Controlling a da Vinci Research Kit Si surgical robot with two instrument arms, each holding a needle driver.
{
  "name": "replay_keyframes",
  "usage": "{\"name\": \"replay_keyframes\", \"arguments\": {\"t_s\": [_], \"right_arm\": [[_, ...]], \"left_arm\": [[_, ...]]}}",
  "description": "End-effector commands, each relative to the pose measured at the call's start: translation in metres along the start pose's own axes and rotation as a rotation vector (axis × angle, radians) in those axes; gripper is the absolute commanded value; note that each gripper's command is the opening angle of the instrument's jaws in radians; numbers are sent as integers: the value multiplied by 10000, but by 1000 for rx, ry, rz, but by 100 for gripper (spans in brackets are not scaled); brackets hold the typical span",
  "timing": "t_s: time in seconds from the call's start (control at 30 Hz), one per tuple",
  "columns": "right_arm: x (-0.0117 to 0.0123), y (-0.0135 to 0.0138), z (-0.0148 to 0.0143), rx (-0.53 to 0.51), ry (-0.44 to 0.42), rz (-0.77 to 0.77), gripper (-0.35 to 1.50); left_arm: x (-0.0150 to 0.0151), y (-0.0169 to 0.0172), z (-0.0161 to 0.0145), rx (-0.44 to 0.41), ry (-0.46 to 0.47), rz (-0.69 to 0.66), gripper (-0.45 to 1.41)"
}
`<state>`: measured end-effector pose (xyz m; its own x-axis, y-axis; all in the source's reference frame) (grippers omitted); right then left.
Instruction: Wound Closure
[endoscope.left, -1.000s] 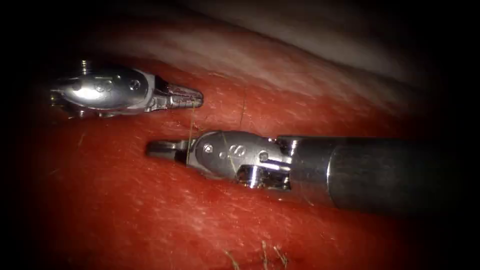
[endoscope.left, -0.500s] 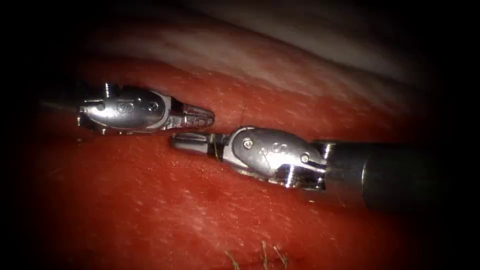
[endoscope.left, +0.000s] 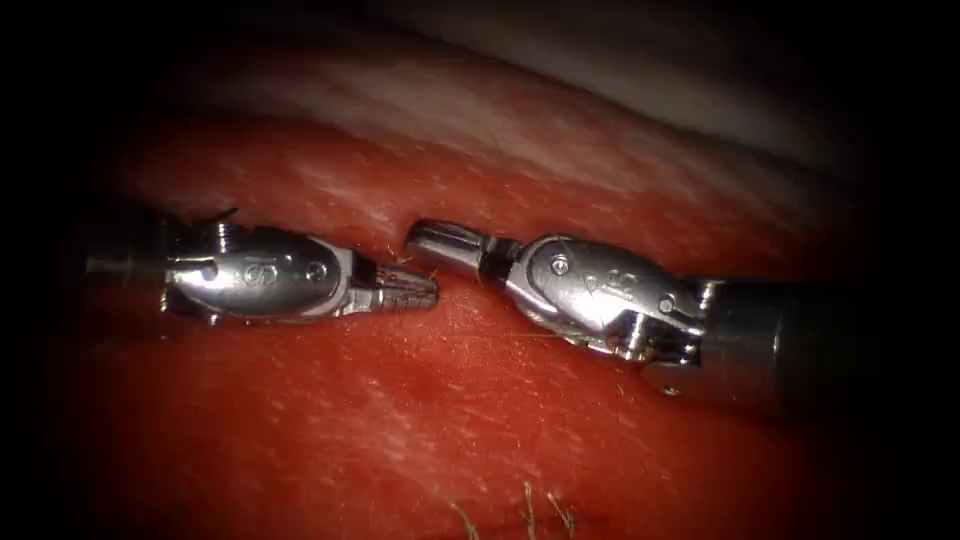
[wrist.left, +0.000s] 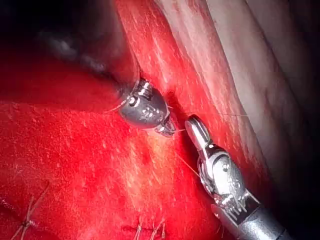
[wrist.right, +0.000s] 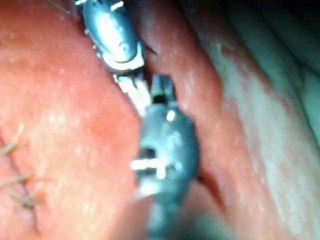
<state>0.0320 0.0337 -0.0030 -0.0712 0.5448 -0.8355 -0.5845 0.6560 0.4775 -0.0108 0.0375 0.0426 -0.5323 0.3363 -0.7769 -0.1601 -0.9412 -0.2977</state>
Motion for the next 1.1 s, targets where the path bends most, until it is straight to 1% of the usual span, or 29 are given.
{"name": "replay_keyframes", "arguments": {"t_s": [0.03, 0.1, 0.2, 0.4, 0.6, 0.77, 0.97, 1.1], "right_arm": [[-1, -2, 11, -12, 2, -3, -35], [-1, -1, 11, -35, -11, -7, -35], [-1, -1, 10, -52, -26, -11, -35], [-1, -4, 10, -63, -35, -13, -35], [-2, -4, 7, -81, -66, -18, -35], [-4, -3, 6, -123, -90, -18, -35], [-4, -4, 5, -151, -95, -20, -35], [-4, -4, 3, -173, -99, -22, -35]], "left_arm": [[-1, 8, 8, -6, 2, 1, -35], [7, 21, 10, -18, 1, 7, -35], [13, 26, 12, -25, 4, 9, -35], [16, 21, 19, -31, 7, 10, -35], [12, 20, 14, -27, 1, 3, -35], [17, 35, 13, -37, -18, 6, -35], [25, 56, 9, -56, -36, 10, -35], [31, 62, 7, -62, -37, 11, -35]]}}
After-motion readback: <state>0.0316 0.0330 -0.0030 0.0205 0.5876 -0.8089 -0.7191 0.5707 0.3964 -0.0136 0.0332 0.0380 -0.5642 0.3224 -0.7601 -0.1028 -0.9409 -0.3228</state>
